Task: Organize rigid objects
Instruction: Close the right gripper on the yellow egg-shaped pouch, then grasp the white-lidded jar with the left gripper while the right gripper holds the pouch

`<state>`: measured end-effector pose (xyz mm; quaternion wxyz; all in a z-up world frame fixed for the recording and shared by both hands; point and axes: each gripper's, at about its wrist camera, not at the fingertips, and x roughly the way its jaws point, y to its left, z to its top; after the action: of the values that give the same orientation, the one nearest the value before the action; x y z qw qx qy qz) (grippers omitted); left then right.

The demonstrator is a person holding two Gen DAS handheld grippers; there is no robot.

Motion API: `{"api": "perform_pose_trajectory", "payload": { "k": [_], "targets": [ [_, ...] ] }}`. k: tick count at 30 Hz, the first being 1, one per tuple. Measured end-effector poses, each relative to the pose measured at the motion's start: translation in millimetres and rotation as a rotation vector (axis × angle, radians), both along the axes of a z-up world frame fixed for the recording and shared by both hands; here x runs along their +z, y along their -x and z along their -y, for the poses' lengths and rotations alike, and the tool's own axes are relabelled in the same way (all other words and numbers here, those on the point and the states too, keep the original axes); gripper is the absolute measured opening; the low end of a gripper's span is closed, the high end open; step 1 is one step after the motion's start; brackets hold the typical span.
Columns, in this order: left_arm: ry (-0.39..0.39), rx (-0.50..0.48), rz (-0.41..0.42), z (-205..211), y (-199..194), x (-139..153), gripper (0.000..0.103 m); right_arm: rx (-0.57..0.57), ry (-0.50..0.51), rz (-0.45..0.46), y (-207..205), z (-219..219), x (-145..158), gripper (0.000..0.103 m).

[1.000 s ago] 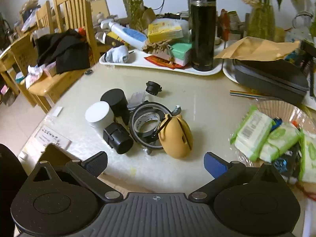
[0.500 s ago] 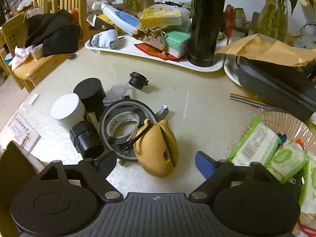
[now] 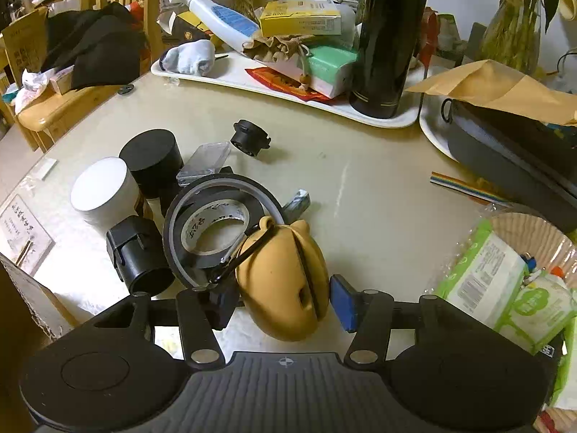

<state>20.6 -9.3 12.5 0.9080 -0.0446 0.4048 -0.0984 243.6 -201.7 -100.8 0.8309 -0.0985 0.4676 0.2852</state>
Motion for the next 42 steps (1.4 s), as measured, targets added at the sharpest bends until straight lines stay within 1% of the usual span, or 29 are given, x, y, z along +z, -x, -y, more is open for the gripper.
{"api": "perform_pose_trajectory", "payload": {
  "k": [4,11,17,21,25,31,36,39,42],
  "targets": [
    [-0.005,-0.008,0.006,2,-1,1,0.102,0.001,0.004,0.030,8,-1,13,0.057],
    [-0.006,-0.023,0.032,5,-6,4,0.102,-0.027,-0.024,0.111,38,14,51,0.057],
    [-0.019,-0.038,0.075,9,-20,14,0.102,-0.075,-0.073,0.133,60,33,72,0.057],
    [-0.031,-0.041,0.104,12,-31,22,0.102,-0.109,-0.110,0.117,68,43,79,0.057],
    [-0.056,-0.043,0.140,13,-42,29,0.102,-0.121,-0.125,0.109,78,46,84,0.057],
    [-0.081,-0.035,0.151,11,-59,30,0.102,-0.161,-0.132,0.090,96,53,87,0.057],
    [-0.096,-0.036,0.144,7,-72,21,0.102,-0.198,-0.171,0.070,106,63,91,0.057],
    [-0.097,-0.032,0.135,5,-80,13,0.102,-0.181,-0.201,0.065,112,65,93,0.057],
    [-0.106,-0.032,0.113,4,-90,2,0.102,-0.164,-0.202,0.066,116,61,95,0.057]
  ]
}}
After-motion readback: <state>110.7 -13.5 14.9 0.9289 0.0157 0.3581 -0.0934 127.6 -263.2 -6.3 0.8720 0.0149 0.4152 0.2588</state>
